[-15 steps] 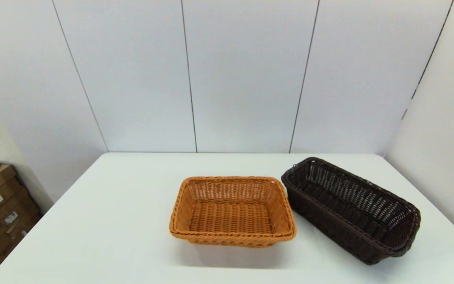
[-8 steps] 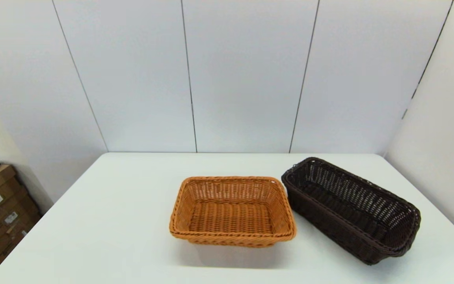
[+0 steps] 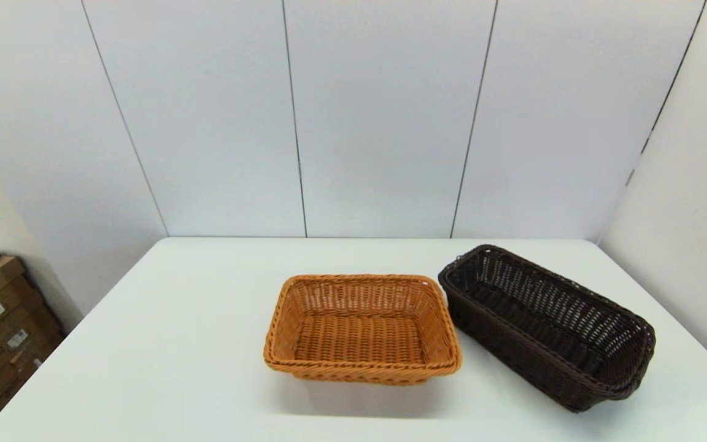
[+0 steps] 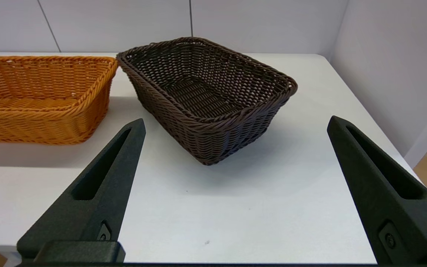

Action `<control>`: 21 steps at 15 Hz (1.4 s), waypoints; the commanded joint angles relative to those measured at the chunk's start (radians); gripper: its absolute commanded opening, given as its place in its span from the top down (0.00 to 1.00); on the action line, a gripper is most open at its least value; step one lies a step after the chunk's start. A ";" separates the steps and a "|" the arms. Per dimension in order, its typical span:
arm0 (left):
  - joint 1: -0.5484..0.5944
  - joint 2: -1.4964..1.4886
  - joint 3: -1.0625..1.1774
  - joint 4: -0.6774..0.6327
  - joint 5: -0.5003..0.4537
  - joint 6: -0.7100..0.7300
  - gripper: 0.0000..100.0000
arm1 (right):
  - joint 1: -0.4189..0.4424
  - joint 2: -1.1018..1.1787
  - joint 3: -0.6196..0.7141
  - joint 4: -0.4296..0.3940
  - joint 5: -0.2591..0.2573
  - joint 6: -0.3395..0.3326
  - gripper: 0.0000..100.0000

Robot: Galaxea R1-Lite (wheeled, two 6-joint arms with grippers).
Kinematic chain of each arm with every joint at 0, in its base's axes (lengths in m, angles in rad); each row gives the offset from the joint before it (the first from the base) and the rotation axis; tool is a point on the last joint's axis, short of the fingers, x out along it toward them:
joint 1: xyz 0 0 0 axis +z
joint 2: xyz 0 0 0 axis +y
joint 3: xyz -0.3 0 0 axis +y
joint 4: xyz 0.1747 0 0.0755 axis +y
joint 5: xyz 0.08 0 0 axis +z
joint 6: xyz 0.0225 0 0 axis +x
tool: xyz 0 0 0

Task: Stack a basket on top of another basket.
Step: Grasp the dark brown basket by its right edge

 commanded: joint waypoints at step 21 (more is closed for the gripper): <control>-0.001 0.000 0.003 0.000 0.005 -0.028 0.00 | 0.000 0.000 -0.010 -0.011 -0.002 0.001 0.00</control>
